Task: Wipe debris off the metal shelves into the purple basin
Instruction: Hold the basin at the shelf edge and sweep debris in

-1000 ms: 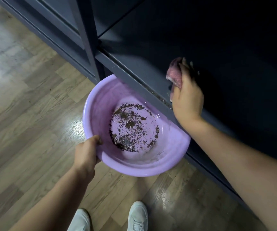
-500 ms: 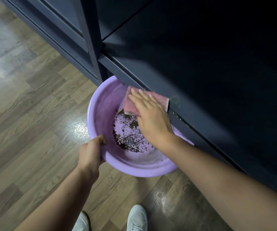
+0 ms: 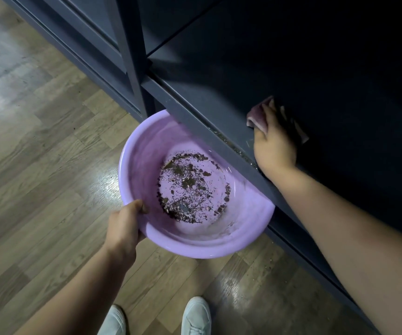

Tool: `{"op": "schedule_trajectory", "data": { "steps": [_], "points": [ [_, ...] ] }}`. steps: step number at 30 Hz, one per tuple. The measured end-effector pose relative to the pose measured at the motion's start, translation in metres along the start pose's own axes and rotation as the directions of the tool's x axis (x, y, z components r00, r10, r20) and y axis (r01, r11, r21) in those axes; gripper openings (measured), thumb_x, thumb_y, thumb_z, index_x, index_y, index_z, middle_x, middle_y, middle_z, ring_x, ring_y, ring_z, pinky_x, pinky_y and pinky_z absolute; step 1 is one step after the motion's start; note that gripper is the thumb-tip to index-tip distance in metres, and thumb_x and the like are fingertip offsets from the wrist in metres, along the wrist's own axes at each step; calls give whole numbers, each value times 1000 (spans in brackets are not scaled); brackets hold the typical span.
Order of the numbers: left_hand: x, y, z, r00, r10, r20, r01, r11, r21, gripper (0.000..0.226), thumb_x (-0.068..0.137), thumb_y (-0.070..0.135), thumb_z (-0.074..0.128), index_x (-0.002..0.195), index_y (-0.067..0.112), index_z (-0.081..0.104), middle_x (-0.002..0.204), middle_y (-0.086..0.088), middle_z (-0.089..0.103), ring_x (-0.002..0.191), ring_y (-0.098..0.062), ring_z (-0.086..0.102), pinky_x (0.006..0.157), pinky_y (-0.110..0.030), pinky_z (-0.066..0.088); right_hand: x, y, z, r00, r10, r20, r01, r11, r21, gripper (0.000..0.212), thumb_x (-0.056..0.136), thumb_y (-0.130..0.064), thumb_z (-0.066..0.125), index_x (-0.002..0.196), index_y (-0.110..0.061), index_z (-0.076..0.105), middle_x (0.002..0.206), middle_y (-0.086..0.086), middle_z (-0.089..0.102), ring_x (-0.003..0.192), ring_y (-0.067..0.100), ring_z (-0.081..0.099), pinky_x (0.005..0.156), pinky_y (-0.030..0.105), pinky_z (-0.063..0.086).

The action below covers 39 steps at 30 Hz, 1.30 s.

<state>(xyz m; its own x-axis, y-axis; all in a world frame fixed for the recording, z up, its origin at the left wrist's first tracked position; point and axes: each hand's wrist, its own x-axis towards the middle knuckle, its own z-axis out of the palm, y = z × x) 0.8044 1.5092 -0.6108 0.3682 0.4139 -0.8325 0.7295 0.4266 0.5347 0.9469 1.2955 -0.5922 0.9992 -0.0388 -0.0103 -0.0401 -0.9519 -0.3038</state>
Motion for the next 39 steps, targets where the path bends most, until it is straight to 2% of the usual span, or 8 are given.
{"op": "schedule_trajectory", "data": {
  "steps": [5, 9, 14, 20, 26, 31, 33, 39],
  "points": [
    [1, -8, -4, 1000, -11, -22, 11, 1000, 1, 12, 81, -3, 47, 72, 2, 53, 71, -11, 52, 62, -23, 48, 58, -31, 46, -15, -25, 7, 979, -182, 89, 178, 982, 56, 56, 89, -3, 48, 143, -14, 38, 155, 3, 26, 144, 21, 20, 112, 22, 3],
    [-3, -17, -16, 999, -26, -28, 26, 1000, 5, 11, 82, -2, 47, 74, 2, 52, 66, -11, 51, 55, -21, 46, 39, -19, 45, -35, -45, 10, 924, -336, 185, 321, 941, 104, 58, 94, -5, 45, 148, -18, 27, 157, -2, 17, 146, 15, 10, 113, 21, -6],
    [1, -30, -44, 999, -33, -38, 33, 999, 1, 9, 82, -1, 47, 75, 2, 53, 68, -11, 50, 56, -21, 45, 53, -27, 45, -70, -70, 19, 828, -479, 290, 461, 877, 135, 60, 92, 3, 43, 147, -19, 29, 156, -5, 22, 145, 11, 13, 108, 15, -10],
    [22, -57, -90, 990, 43, -131, -49, 998, -44, 16, 82, -3, 49, 68, 4, 52, 65, -10, 49, 62, -24, 44, 59, -31, 42, -108, -87, 72, 831, -515, 212, 513, 856, 68, 69, 89, 9, 43, 149, -18, 22, 157, -8, 14, 146, 11, 7, 108, 16, -14],
    [103, -92, -128, 970, 100, -221, -129, 984, -123, 17, 79, -1, 54, 63, 2, 50, 69, -13, 48, 72, -24, 43, 64, -38, 38, -116, -109, 157, 814, -572, 104, 573, 820, 24, 68, 68, 12, 65, 133, -3, 51, 141, 10, 48, 131, 30, 45, 114, 28, 7],
    [177, -105, -137, 948, 188, -257, -228, 965, -134, 17, 52, 17, 56, 59, 2, 52, 65, -12, 49, 67, -23, 44, 67, -39, 41, -110, -123, 235, 774, -619, 131, 624, 781, 4, 64, 95, 2, 40, 150, -17, 15, 158, -5, 8, 146, 12, 4, 99, 16, -26],
    [207, -108, -138, 942, 225, -248, -270, 949, -161, 19, 50, 17, 54, 60, 2, 52, 67, -13, 50, 66, -23, 43, 64, -38, 41, -103, -130, 262, 760, -639, 118, 644, 765, -7, 66, 95, 3, 38, 151, -18, 12, 159, -4, 6, 146, 12, 2, 98, 17, -27],
    [280, -123, -144, 940, 224, -257, -295, 914, -280, 15, 81, -3, 49, 66, -1, 52, 65, -11, 48, 57, -21, 40, 54, -29, 34, -80, -146, 302, 725, -683, 87, 689, 721, -74, 66, 96, 0, 37, 152, -20, 6, 159, -5, 2, 146, 9, 0, 104, 21, -18]
  ]
}}
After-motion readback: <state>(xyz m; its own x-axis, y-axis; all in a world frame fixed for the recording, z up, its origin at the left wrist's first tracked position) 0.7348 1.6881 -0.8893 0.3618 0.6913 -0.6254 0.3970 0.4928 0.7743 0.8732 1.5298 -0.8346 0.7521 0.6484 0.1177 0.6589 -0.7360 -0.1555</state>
